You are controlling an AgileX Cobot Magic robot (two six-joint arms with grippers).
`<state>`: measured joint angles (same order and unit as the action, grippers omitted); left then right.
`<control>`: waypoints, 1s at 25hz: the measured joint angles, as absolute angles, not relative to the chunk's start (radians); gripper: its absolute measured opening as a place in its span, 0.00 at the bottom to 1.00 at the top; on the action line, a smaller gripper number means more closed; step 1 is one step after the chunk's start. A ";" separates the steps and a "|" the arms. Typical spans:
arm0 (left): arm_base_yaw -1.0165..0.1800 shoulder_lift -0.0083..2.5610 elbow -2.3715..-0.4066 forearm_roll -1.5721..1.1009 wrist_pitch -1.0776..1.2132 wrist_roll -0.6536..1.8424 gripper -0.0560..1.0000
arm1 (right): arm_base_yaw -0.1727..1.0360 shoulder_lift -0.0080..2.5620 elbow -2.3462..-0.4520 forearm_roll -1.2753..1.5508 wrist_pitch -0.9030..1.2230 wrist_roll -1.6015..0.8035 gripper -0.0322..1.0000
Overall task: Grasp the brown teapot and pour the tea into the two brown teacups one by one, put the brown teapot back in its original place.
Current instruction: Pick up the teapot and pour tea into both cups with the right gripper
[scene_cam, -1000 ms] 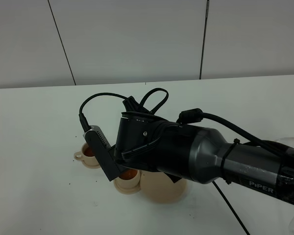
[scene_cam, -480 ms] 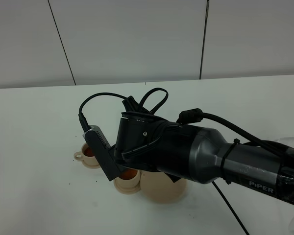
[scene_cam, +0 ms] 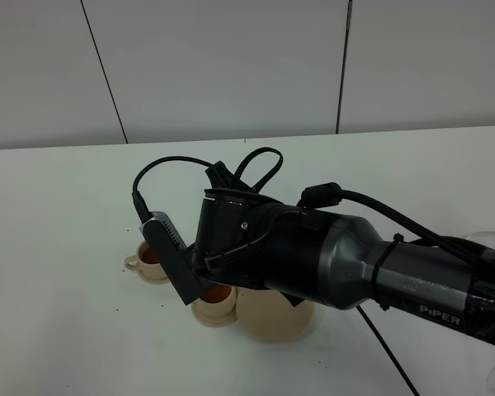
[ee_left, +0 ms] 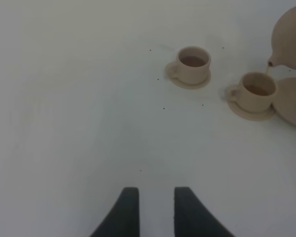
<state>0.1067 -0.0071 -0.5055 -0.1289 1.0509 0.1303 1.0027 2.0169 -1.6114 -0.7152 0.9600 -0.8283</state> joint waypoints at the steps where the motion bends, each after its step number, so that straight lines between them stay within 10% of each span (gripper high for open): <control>1: 0.107 -0.007 -0.506 -0.129 1.051 0.130 0.28 | 1.003 2.017 -1.611 -0.716 0.960 -0.828 0.13; 25: 0.107 -0.007 -0.506 -0.129 1.051 0.130 0.28 | 1.013 2.017 -1.611 -0.761 0.968 -0.824 0.13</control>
<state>0.1067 -0.0071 -0.5055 -0.1289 1.0509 0.1303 1.0133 2.0169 -1.6114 -0.7608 0.9681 -0.8242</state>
